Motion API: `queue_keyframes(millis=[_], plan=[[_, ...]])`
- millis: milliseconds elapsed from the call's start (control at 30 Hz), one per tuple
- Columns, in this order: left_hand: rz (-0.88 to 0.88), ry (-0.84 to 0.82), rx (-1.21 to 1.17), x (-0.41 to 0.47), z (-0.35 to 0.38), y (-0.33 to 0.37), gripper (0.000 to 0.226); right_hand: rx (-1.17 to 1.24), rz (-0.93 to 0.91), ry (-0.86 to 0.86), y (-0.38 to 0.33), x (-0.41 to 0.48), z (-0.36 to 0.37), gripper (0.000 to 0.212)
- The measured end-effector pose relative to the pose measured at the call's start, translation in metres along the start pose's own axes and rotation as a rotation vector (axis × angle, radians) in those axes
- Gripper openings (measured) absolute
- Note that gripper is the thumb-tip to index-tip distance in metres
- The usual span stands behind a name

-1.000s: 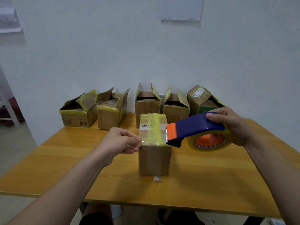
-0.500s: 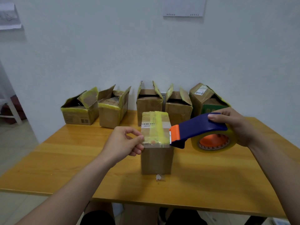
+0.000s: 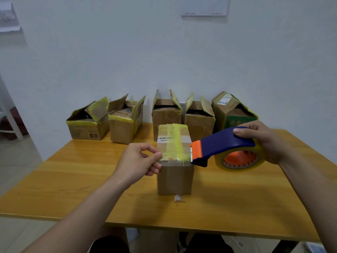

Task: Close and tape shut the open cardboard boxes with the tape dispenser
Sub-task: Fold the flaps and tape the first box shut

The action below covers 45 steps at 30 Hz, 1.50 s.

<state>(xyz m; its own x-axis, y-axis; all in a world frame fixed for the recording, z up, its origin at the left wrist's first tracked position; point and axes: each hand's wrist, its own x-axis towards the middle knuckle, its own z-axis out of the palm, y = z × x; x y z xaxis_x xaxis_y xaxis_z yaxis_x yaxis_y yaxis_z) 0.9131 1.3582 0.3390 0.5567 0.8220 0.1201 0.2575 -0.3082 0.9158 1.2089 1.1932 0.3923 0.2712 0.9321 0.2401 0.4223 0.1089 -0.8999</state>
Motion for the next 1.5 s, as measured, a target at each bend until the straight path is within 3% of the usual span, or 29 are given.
queue_keyframes(millis=[167, 300, 367, 467, 533, 600, 700, 767, 1000, 1500], plan=[[-0.025, -0.034, -0.007, 0.001, -0.002, -0.001, 0.012, 0.012, 0.018, -0.019, 0.002, 0.001, 0.003, 0.052], [-0.153, -0.145, 0.100, 0.010, -0.014, 0.006, 0.033, 0.019, 0.021, -0.037, 0.000, 0.003, 0.005, 0.051], [-0.167, -0.170, 0.345, 0.019, -0.023, 0.011, 0.036, 0.015, 0.025, -0.039, -0.001, 0.003, 0.005, 0.046], [0.120, 0.047, 0.849, 0.035, -0.025, 0.022, 0.021, 0.020, 0.037, -0.039, -0.002, 0.004, 0.003, 0.034], [0.307, 0.097, 0.757, 0.041, -0.011, 0.033, 0.015, 0.029, 0.053, -0.041, -0.001, 0.004, 0.002, 0.035], [0.366, -0.046, 0.656, 0.047, 0.012, 0.038, 0.028, 0.028, 0.058, -0.044, 0.000, 0.005, 0.002, 0.041], [0.310, -0.281, 0.796, 0.059, 0.041, 0.024, 0.047, 0.017, 0.060, -0.044, 0.001, 0.005, 0.000, 0.055], [0.237, -0.343, 0.820, 0.065, 0.045, 0.011, 0.052, 0.015, 0.064, -0.046, 0.002, 0.004, -0.001, 0.057], [0.210, -0.404, 0.878, 0.067, 0.044, 0.010, 0.057, 0.013, 0.065, -0.059, 0.008, 0.006, -0.004, 0.038], [0.205, -0.425, 0.887, 0.071, 0.042, 0.006, 0.056, 0.117, 0.078, -0.065, 0.027, -0.001, -0.013, 0.029]])
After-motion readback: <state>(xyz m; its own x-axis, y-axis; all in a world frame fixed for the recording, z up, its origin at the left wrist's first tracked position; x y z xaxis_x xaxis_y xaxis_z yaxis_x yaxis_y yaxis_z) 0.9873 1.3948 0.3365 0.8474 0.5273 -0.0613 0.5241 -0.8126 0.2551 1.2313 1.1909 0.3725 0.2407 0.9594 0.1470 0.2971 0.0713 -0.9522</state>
